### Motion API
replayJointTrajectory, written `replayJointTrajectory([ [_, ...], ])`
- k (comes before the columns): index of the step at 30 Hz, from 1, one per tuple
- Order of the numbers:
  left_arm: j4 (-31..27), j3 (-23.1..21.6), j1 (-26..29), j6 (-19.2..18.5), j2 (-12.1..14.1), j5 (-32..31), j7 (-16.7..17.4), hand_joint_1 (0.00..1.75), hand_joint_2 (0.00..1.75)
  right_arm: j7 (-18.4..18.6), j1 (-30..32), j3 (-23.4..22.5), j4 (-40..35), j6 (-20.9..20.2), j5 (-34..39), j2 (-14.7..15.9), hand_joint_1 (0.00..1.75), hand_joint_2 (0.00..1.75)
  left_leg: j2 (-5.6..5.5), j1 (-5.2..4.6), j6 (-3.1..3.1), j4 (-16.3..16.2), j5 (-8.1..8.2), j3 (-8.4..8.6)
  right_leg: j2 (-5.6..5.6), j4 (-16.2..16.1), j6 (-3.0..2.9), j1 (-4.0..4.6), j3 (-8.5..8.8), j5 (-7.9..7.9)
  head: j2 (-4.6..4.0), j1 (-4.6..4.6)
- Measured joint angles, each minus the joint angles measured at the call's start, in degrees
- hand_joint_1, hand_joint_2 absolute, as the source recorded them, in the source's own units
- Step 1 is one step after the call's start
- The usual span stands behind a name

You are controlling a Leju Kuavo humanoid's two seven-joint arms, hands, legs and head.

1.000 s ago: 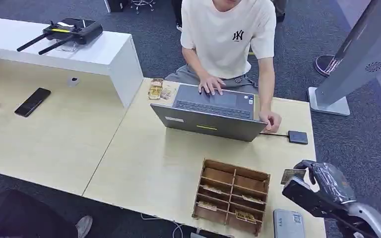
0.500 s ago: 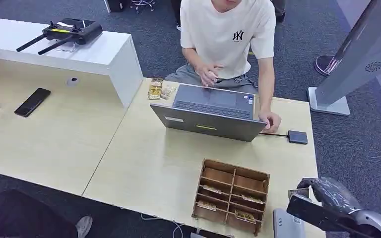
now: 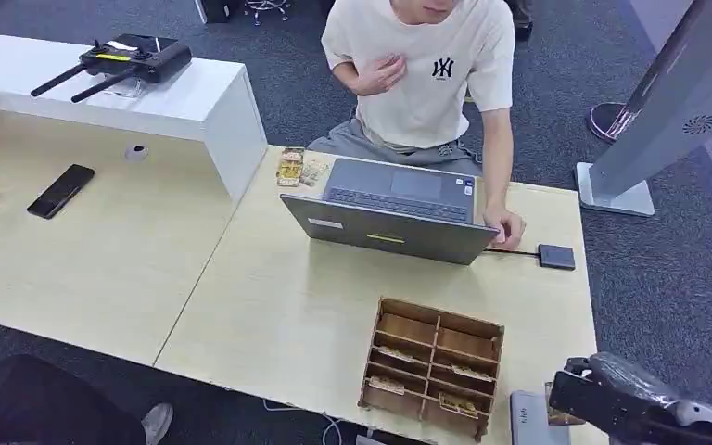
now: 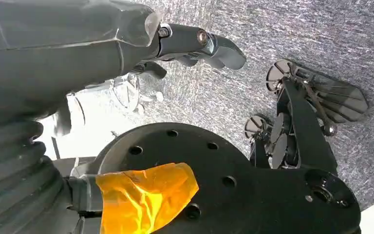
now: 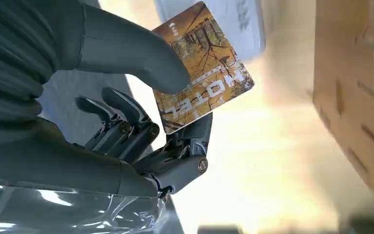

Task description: Pass the card to the sensor for recognition and then transmit it.

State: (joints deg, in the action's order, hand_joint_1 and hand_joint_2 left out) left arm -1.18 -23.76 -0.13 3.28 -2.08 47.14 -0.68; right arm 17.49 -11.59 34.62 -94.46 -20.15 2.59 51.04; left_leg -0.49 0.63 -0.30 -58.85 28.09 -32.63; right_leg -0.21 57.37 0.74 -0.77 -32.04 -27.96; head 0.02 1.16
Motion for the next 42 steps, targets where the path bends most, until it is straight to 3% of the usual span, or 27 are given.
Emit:
replayJointTrajectory([
  [8, 0.0, 0.1, 0.1, -0.4, 0.2, -0.4, 0.1, 0.0, 1.75, 2.1, 0.8, 2.5, 2.1, 2.4, 4.2, 0.1, 1.75, 1.75, 0.0, 0.0, 0.0, 0.0, 0.0, 0.0, 0.01, 0.0, 0.0, 0.0, 0.0, 0.0, 0.0, 0.0],
  [15, 0.0, 0.1, 0.0, 0.2, 0.7, -1.6, 0.6, 0.0, 1.75, 0.6, 1.8, 4.2, 4.8, 4.3, 3.5, -1.2, 1.75, 1.75, 0.0, 0.0, 0.0, 0.0, 0.0, 0.0, 0.02, 0.0, 0.0, 0.0, 0.0, 0.0, 0.0, 0.02],
  [42, 0.0, 1.7, 0.0, -0.8, 0.7, -2.8, 1.0, 0.0, 1.75, 1.2, 0.1, 5.4, 9.6, 4.4, 4.0, -3.8, 1.75, 1.75, 0.01, 0.0, 0.0, 0.0, 0.0, 0.01, 0.01, 0.0, 0.0, 0.0, 0.01, 0.0, 0.0, 0.0],
])
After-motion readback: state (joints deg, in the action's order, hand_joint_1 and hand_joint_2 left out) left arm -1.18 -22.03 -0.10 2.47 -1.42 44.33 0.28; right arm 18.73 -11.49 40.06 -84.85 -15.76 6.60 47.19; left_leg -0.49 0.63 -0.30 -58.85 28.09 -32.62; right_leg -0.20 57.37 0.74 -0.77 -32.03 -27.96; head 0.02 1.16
